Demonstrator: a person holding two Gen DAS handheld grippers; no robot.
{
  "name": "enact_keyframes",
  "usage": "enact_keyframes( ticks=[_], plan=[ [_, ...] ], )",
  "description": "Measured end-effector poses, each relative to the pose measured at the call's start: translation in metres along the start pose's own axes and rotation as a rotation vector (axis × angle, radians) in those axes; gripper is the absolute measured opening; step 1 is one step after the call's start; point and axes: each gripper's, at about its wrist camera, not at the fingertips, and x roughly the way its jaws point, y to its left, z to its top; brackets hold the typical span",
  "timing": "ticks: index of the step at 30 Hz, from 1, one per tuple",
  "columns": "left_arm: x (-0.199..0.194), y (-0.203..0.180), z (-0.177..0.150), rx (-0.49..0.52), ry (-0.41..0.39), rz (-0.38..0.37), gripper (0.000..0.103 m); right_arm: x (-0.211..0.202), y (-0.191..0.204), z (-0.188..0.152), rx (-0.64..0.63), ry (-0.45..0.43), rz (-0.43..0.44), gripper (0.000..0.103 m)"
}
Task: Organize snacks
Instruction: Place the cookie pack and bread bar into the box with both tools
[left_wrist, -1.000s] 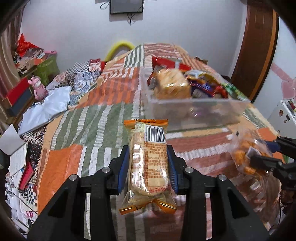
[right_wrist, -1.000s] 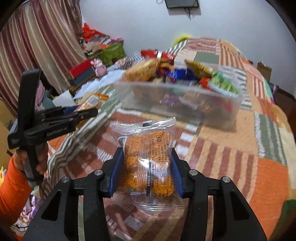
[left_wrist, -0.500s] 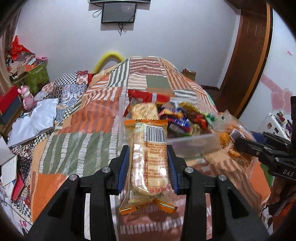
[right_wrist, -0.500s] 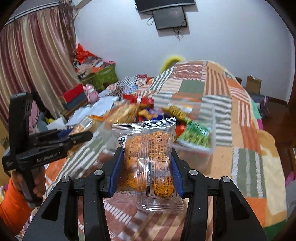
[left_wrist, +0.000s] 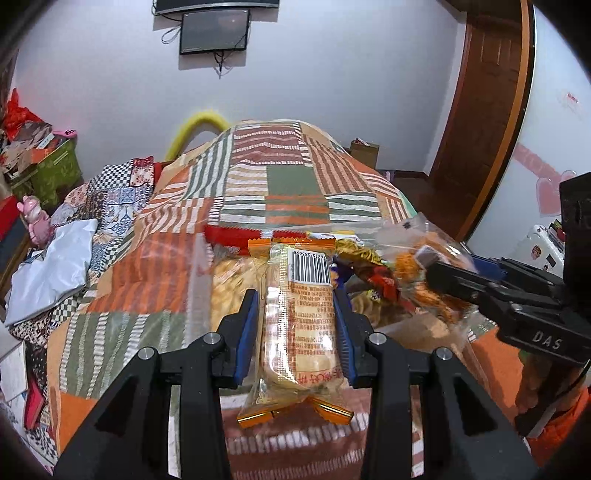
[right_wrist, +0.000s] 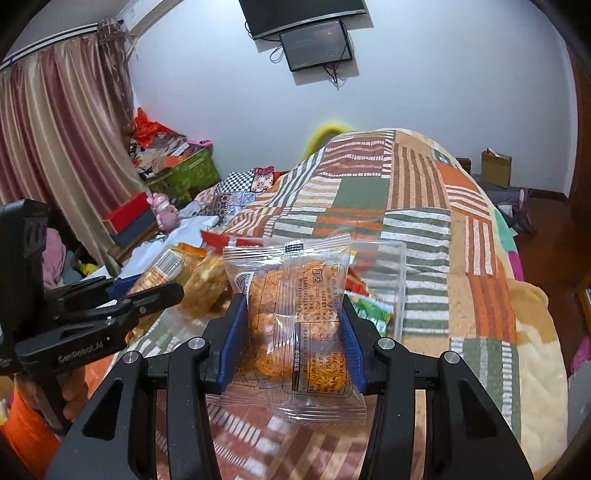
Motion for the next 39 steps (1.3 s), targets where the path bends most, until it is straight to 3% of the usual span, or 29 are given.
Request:
enact_keyframes(
  ticks=[12, 24, 30, 39],
  plan=[
    [0.047, -0.007, 0.021, 0.009, 0.029, -0.018, 0.038, 0.038, -0.011, 0.006, 0.004, 0.051, -0.033, 0.044],
    [0.075, -0.007, 0.017, 0.047, 0.065, 0.001, 0.041, 0.058, -0.015, 0.005, -0.002, 0.076, -0.046, 0.045],
    [0.072, -0.009, 0.017, 0.048, 0.068, 0.002, 0.047, 0.055, -0.016, 0.006, -0.001, 0.088, -0.048, 0.046],
    [0.048, -0.007, 0.014, 0.022, 0.048, -0.02, 0.052, 0.042, -0.011, 0.009, -0.009, 0.097, -0.069, 0.061]
  ],
)
